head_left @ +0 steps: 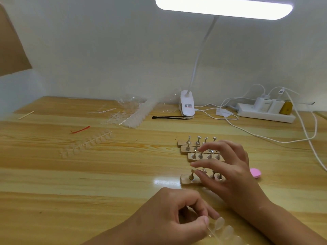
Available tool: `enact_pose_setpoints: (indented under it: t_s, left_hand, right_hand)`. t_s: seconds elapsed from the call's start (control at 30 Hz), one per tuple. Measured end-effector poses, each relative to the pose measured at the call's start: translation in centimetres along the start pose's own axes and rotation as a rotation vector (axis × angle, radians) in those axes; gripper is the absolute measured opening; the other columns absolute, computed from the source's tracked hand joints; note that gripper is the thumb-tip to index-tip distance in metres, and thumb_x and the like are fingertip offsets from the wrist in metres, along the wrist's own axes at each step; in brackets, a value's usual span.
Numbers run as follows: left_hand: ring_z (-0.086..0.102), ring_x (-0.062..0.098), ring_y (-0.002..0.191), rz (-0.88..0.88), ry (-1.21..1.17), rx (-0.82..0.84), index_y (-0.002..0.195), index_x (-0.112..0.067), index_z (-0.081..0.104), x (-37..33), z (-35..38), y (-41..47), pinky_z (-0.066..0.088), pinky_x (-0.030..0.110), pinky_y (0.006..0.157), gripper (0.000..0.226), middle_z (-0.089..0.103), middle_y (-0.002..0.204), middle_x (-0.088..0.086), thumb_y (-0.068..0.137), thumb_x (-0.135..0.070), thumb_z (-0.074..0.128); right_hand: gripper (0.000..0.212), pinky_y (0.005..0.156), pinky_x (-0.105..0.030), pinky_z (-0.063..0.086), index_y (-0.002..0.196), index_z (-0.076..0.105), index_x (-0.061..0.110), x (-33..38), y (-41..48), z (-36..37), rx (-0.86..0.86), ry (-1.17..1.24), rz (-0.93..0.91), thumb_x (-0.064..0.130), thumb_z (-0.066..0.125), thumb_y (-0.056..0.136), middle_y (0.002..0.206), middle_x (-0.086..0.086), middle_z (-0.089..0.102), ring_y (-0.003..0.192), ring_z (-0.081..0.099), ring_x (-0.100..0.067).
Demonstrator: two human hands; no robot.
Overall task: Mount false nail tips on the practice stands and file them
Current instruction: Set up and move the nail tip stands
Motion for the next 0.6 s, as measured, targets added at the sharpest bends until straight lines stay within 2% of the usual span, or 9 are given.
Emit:
enact_pose_setpoints:
  t_s: [0.03, 0.13, 0.23, 0.37, 0.47, 0.6]
  left_hand:
    - [0.065, 0.014, 0.073, 0.000, 0.003, -0.002, 0.078, -0.024, 0.064, 0.06, 0.00, -0.01, 0.046, 0.015, 0.069, 0.012, 0.073, 0.104, -0.017, 0.088, -0.030, 0.061]
    - [0.061, 0.004, 0.073, 0.002, 0.015, 0.000, 0.079, -0.020, 0.064, 0.07, -0.01, -0.01, 0.044, 0.012, 0.070, 0.012, 0.073, 0.104, -0.017, 0.088, -0.028, 0.061]
    - [0.065, 0.013, 0.079, -0.002, 0.024, 0.008, 0.080, -0.019, 0.064, 0.10, -0.02, -0.02, 0.046, 0.015, 0.071, 0.012, 0.072, 0.103, -0.019, 0.088, -0.028, 0.061]
    - [0.058, 0.007, 0.073, -0.019, 0.013, 0.016, 0.080, -0.021, 0.063, 0.07, 0.00, -0.06, 0.049, 0.023, 0.071, 0.010, 0.073, 0.105, -0.018, 0.089, -0.025, 0.061]
    - [0.062, 0.015, 0.074, -0.030, 0.006, 0.012, 0.079, -0.024, 0.064, 0.12, -0.03, -0.05, 0.052, 0.028, 0.072, 0.011, 0.073, 0.104, -0.017, 0.089, -0.025, 0.060]
    - [0.069, 0.018, 0.089, -0.046, -0.024, -0.025, 0.079, -0.029, 0.065, 0.37, -0.22, -0.11, 0.055, 0.023, 0.078, 0.012, 0.074, 0.102, -0.014, 0.090, -0.026, 0.062]
  right_hand:
    - [0.024, 0.092, -0.049, 0.039, 0.088, 0.077, 0.027, 0.03, -0.03, 0.01, 0.002, -0.008, -0.008, 0.042, 0.059, 0.083, 0.114, 0.006, 0.062, 0.117, 0.043, -0.019]
    - [0.024, 0.092, -0.049, 0.040, 0.089, 0.077, 0.027, 0.03, -0.14, 0.13, 0.008, -0.027, -0.027, 0.042, 0.059, 0.084, 0.115, 0.005, 0.062, 0.118, 0.043, -0.020]
    - [0.023, 0.093, -0.048, 0.038, 0.091, 0.077, 0.028, -0.06, -0.17, 0.27, 0.010, -0.032, -0.036, 0.042, 0.059, 0.084, 0.116, 0.005, 0.062, 0.119, 0.044, -0.021]
    - [0.024, 0.094, -0.046, 0.038, 0.090, 0.078, 0.027, -0.09, -0.17, 0.38, 0.014, -0.043, -0.051, 0.041, 0.059, 0.084, 0.115, 0.004, 0.063, 0.119, 0.044, -0.022]
    - [0.023, 0.093, -0.043, 0.037, 0.086, 0.079, 0.027, 0.07, -0.20, 0.23, -0.017, -0.060, -0.080, 0.040, 0.060, 0.085, 0.111, 0.003, 0.065, 0.116, 0.045, -0.021]
    - [0.023, 0.092, -0.040, 0.035, 0.084, 0.080, 0.028, 0.37, -0.25, -0.08, -0.053, -0.113, -0.143, 0.038, 0.059, 0.087, 0.102, 0.003, 0.068, 0.113, 0.048, -0.020]
Point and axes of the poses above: each hand's wrist, its own y-axis towards the middle knuckle, its own z-axis out of the palm, x = y × z, the point moved 5 cm from there along y, towards the middle knuckle
